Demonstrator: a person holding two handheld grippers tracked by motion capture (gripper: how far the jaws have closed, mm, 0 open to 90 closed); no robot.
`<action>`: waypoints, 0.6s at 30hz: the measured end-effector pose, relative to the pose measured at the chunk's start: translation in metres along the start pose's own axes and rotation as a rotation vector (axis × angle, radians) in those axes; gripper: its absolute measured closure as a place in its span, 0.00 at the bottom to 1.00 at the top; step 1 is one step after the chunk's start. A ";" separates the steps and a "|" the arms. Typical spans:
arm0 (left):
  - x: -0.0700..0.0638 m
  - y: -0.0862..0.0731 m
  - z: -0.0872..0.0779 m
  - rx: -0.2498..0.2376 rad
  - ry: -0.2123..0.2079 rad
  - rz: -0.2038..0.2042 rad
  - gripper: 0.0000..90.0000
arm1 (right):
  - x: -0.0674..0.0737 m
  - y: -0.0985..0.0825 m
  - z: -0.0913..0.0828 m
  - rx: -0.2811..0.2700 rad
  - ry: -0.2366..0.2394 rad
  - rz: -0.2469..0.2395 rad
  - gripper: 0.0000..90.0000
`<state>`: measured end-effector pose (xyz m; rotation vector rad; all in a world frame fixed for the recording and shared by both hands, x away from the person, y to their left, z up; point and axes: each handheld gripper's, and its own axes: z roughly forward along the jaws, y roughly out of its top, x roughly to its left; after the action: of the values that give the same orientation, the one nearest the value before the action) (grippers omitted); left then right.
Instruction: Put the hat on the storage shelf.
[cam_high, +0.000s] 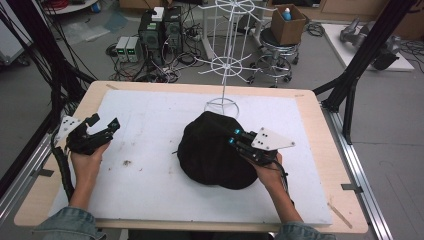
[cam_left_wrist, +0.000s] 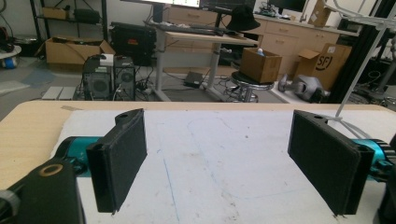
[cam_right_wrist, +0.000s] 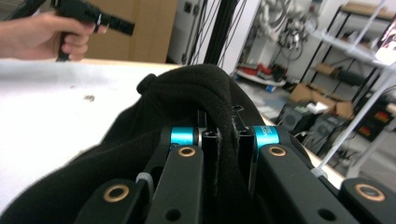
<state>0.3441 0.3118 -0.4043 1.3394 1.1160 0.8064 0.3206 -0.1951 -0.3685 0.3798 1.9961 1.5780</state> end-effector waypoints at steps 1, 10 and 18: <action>0.000 0.000 0.000 -0.001 0.000 -0.001 0.22 | -0.002 0.002 -0.002 -0.006 -0.006 0.002 0.96; 0.000 0.000 0.000 -0.001 0.000 -0.002 0.22 | -0.020 0.027 -0.018 -0.057 -0.035 -0.004 0.96; 0.001 0.000 0.000 -0.001 0.001 -0.005 0.22 | -0.031 0.057 -0.030 -0.092 -0.016 -0.032 0.96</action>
<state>0.3443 0.3130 -0.4044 1.3350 1.1193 0.8033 0.3207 -0.2206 -0.3013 0.3219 1.8999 1.6351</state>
